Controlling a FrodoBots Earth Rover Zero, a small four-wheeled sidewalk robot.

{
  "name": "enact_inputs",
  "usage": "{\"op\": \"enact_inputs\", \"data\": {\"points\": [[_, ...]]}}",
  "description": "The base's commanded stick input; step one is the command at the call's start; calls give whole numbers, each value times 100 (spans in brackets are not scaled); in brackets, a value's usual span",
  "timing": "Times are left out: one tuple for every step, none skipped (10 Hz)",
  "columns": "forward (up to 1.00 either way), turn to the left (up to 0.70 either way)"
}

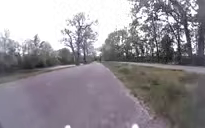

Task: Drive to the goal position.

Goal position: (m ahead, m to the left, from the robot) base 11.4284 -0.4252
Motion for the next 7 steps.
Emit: {"op": "enact_inputs", "data": {"points": [[100, 0], [100, 0], [100, 0], [100, 0], [100, 0], [100, 0], [100, 0]]}}
